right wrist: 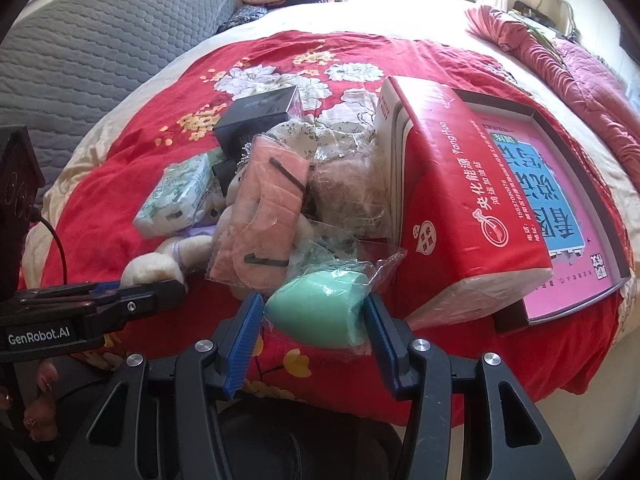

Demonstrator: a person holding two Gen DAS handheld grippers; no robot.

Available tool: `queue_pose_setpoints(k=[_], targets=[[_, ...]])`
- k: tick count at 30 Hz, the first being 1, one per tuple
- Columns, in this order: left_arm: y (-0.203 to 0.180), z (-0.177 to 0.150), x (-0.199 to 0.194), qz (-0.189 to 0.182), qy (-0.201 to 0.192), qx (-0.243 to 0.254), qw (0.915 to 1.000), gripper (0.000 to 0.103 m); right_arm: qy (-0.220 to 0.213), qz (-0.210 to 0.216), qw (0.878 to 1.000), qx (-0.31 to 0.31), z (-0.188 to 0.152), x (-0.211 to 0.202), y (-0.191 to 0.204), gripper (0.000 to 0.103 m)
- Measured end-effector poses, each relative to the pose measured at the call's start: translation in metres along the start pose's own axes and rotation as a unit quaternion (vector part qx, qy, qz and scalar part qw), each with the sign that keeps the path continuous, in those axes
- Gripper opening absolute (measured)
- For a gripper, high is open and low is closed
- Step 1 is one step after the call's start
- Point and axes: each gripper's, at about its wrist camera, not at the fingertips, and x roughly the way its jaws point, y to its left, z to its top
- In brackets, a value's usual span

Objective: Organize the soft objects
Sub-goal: 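Lift the white plush bear with the left tool while the right tool grasps the green sponge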

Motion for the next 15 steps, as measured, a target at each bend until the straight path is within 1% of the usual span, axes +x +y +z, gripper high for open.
queue_pose_setpoints(k=[8,15], targets=[[-0.007,-0.014,-0.020,0.000,-0.008,0.013,0.9999,0.047,-0.036,0.017,0.999,0.009,-0.002,-0.023,-0.002,0.054],[-0.021,-0.018,-0.043,-0.001,-0.031,0.027,0.9992,0.047,-0.062,0.020,0.998,0.013,-0.001,-0.040,-0.003,0.054]])
